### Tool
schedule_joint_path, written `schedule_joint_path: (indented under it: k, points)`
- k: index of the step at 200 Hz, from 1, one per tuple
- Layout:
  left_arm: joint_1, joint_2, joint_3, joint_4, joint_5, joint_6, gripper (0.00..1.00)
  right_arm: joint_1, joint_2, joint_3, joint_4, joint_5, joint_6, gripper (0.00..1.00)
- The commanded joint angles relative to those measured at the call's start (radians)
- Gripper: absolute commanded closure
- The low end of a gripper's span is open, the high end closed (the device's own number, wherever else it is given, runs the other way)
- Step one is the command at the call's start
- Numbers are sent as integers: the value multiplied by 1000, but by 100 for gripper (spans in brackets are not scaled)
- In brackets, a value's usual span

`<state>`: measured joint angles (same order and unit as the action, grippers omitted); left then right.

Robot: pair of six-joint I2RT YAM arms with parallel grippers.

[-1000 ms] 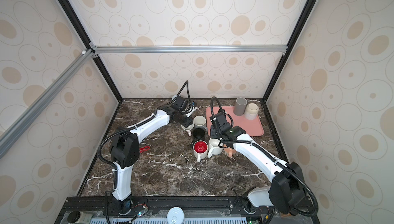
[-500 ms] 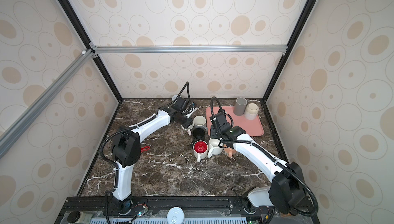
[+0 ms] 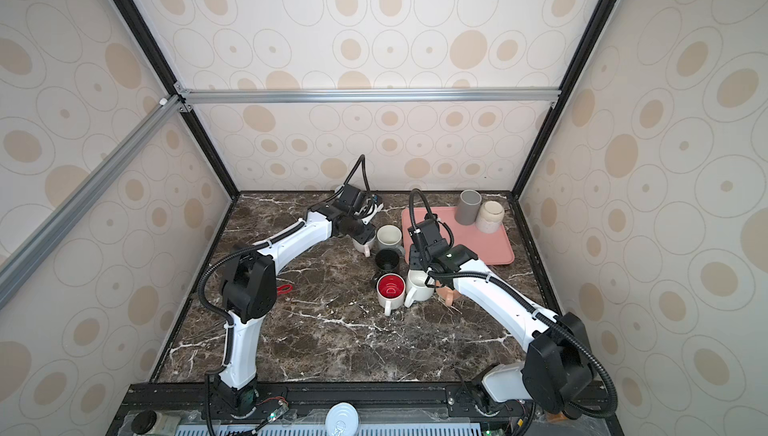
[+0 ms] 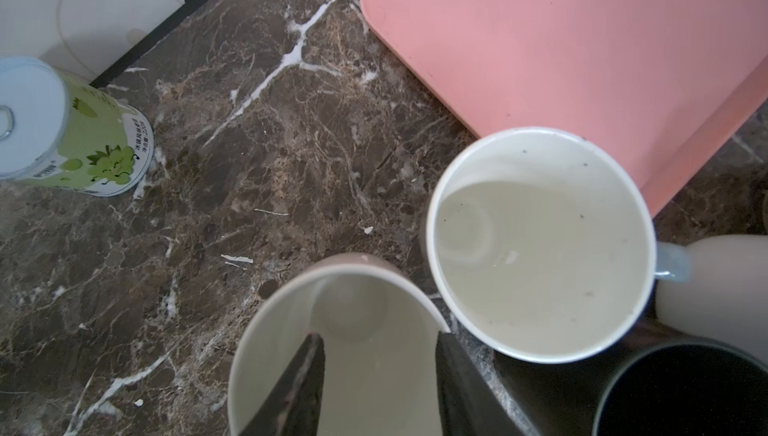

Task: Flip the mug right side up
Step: 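Open the left gripper and raise it while the right gripper moves over the grey mug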

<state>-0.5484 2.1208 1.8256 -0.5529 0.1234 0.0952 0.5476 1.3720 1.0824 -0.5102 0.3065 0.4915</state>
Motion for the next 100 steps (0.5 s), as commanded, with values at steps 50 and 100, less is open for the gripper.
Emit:
schedule_joint_path:
  k: [50, 100]
  points:
    - [14, 23, 63, -15, 24, 17, 55, -5, 22, 34, -31, 7, -8, 49]
    - [14, -11, 99, -29, 23, 16, 55, -43, 91, 142, -87, 40, -83, 48]
